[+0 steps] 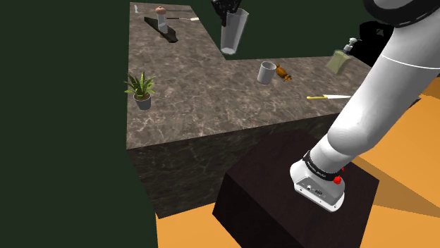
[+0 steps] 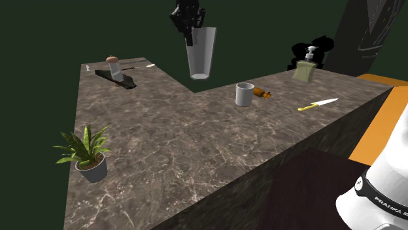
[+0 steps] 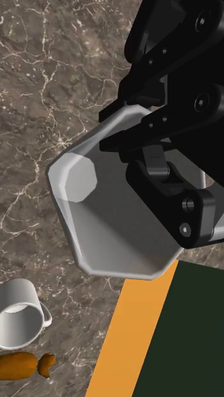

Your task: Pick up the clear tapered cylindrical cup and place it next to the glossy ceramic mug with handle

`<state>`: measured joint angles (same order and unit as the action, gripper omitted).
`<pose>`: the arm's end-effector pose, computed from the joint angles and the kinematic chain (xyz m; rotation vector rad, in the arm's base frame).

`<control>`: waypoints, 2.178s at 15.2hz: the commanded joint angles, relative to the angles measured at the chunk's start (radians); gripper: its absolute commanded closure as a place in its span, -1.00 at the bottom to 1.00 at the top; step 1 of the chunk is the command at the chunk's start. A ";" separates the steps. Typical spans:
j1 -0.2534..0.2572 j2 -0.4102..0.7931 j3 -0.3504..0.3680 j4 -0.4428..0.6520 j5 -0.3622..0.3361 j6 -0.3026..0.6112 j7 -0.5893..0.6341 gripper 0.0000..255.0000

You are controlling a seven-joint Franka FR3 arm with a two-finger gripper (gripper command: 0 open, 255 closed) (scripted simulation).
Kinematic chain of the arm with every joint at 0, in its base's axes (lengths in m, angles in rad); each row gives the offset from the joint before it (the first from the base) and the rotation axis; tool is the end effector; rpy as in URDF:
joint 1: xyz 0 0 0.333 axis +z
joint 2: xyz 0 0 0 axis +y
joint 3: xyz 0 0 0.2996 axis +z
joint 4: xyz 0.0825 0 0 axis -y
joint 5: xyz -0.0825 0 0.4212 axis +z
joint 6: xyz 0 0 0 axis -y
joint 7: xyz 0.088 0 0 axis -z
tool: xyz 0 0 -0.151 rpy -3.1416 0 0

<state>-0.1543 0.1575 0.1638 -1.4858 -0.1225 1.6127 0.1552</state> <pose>0.6377 -0.0179 0.5160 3.0352 -0.2135 -0.0311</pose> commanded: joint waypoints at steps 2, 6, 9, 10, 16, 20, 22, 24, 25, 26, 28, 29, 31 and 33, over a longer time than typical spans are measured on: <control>-0.043 -0.015 -0.030 -0.010 0.005 0.003 -0.074 1.00; -0.095 -0.018 -0.069 -0.001 0.009 0.001 -0.166 1.00; -0.134 -0.009 -0.097 0.020 0.012 -0.004 -0.234 1.00; -0.147 -0.003 -0.106 0.030 0.013 -0.006 -0.257 1.00; -0.225 0.051 -0.161 0.122 0.022 -0.030 -0.392 1.00; -0.279 0.113 -0.193 0.220 0.032 -0.058 -0.480 1.00; -0.308 0.152 -0.207 0.283 0.038 -0.077 -0.524 1.00; -0.337 0.199 -0.221 0.359 0.046 -0.102 -0.567 1.00; -0.353 0.226 -0.227 0.403 0.050 -0.117 -0.588 1.00; -0.369 0.256 -0.233 0.452 0.054 -0.134 -0.609 1.00; -0.403 0.329 -0.242 0.572 0.064 -0.178 -0.651 1.00; -0.421 0.375 -0.246 0.650 0.070 -0.208 -0.671 1.00; -0.461 0.513 -0.251 0.891 0.083 -0.308 -0.710 1.00; -0.454 0.441 -0.250 0.735 0.078 -0.226 -0.704 1.00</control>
<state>-0.6046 0.6109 -0.0857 -0.7157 -0.0444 1.3625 -0.5437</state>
